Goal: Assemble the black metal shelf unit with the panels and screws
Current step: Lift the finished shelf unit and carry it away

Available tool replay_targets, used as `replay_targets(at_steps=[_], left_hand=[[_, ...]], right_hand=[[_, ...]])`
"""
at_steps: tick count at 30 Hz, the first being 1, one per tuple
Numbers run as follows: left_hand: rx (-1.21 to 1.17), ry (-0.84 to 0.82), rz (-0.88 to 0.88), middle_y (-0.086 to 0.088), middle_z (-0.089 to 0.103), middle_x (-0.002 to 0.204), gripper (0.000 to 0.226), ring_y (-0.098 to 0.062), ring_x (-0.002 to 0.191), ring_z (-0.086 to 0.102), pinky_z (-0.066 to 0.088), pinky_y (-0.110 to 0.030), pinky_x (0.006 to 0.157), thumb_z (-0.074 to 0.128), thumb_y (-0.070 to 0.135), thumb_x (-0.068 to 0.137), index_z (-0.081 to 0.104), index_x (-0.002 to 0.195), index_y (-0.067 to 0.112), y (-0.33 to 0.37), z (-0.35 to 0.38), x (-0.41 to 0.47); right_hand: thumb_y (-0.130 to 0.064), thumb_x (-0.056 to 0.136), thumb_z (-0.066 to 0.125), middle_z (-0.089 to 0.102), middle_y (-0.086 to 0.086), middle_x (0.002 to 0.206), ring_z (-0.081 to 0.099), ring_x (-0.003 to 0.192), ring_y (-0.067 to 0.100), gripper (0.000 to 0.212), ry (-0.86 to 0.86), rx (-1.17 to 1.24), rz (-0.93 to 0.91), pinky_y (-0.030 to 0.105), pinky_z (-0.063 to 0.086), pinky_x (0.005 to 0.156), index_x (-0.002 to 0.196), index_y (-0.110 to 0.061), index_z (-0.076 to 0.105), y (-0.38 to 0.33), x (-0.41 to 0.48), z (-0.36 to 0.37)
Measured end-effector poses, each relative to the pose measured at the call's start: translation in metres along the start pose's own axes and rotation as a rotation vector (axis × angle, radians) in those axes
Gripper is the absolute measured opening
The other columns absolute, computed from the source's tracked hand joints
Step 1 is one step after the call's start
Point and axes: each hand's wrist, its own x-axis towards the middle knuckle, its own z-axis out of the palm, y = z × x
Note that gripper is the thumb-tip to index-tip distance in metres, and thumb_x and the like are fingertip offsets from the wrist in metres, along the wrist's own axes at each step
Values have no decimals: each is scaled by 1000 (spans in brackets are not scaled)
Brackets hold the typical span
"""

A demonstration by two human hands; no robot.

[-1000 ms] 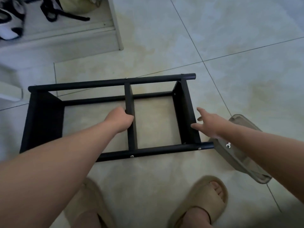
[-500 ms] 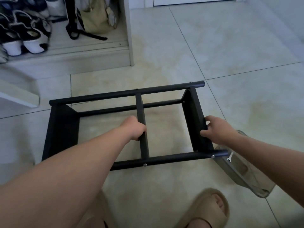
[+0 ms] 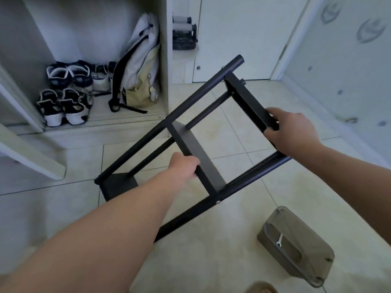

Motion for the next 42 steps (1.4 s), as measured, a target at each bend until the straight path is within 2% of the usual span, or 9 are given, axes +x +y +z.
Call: replay_targets(at_steps=[4,7,14,21,26,32,34,37,42], left_hand=[[-117,-32,64,-21,64,118,32,-30,101,67,60,-28,68,58,-7,90,54,122,-5,16,9,0],[-228,-72,64,-18,67,117,28,-27,98,69,58,-36,90,59,-6,91,58,118,-1,18,16,6],[-392,-160,7,-20,62,126,34,-31,114,65,51,-42,103,59,-3,95,53,127,2,13,28,19],[-358,-158,-39,-15,58,134,34,-28,121,60,48,-42,107,57,-1,97,51,131,0,-8,32,23],[-408,-147,-133,-11,66,108,34,-21,101,69,57,-38,94,59,1,97,51,129,5,-12,32,12],[-167,-150,-131,-13,69,116,18,-25,103,70,57,-33,87,49,2,101,58,117,-1,-8,20,-7],[7,-174,-133,-6,68,118,9,-23,100,69,57,-30,75,52,13,102,58,104,6,-2,12,-19],[448,-173,24,-3,60,100,11,-20,81,60,48,-30,74,54,26,97,52,99,15,4,-6,-39],[1055,-108,410,-2,55,135,48,-24,119,55,48,-39,97,53,38,98,42,142,23,-5,-62,-71]], right_hand=[[-13,86,55,55,-1,69,48,61,27,27,192,-89,-111,25,27,50,110,-24,61,-19,4,-36],[-12,87,55,61,2,83,52,78,31,34,300,-172,-227,29,31,55,120,-20,62,-30,3,-49],[-6,88,58,72,-6,116,63,94,32,45,441,-263,-449,27,31,57,129,-21,66,-54,7,-48],[6,75,68,76,-4,102,69,82,30,45,567,-321,-680,27,45,42,114,-15,75,-70,1,-34],[9,75,70,75,-4,114,71,88,29,50,599,-305,-735,31,50,44,119,-16,75,-58,-11,-26],[6,78,67,68,5,130,67,108,35,56,513,-255,-659,43,60,75,131,-10,67,-62,-23,-23],[-5,85,69,52,13,150,52,132,40,65,303,-241,-554,54,45,107,147,-8,51,-63,-34,-22],[-17,88,69,37,14,160,36,146,38,70,221,-279,-477,59,24,120,153,-9,42,-64,-62,-21],[-30,93,64,30,7,164,26,151,33,70,145,-283,-496,59,21,121,156,-16,37,-76,-120,2]])
